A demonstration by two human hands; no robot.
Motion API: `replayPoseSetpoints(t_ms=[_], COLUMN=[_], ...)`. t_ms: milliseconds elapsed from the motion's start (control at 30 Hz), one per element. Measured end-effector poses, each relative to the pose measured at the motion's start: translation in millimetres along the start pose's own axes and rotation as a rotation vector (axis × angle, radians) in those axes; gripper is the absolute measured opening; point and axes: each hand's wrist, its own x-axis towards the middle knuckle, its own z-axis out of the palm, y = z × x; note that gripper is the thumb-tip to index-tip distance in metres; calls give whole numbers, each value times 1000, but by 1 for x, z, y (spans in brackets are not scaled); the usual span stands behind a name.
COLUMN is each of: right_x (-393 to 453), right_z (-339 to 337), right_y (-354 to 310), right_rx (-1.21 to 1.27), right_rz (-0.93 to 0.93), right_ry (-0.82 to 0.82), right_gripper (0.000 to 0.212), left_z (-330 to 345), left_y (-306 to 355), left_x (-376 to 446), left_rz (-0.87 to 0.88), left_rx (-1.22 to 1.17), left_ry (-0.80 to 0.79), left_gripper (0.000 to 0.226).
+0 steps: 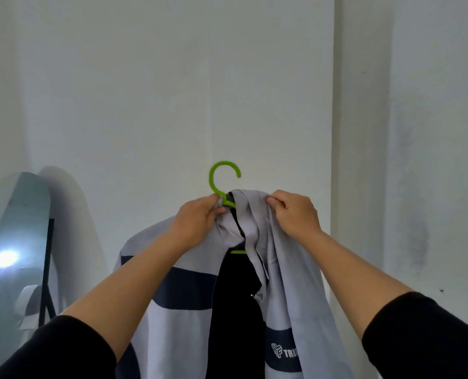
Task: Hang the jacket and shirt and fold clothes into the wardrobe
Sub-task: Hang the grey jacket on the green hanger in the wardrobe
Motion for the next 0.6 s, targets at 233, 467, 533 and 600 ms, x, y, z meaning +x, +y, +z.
replayPoseSetpoints(t_ms=[233, 467, 533, 600], right_x=[22, 4, -1, -6], right_z=[7, 2, -3, -9], right_y=[-40, -39, -37, -31], right_rx=[67, 252, 286, 301], right_rz=[147, 198, 205, 175], right_ry=[-111, -433, -509, -582], right_gripper=[21, 37, 38, 37], left_z=[15, 13, 11, 10], left_y=[27, 14, 10, 7], left_x=[-14, -11, -9, -9], left_rz=[119, -97, -125, -159], left_rx=[-6, -128, -90, -74], left_ry=[8, -31, -18, 13], left_gripper=[12, 43, 13, 15])
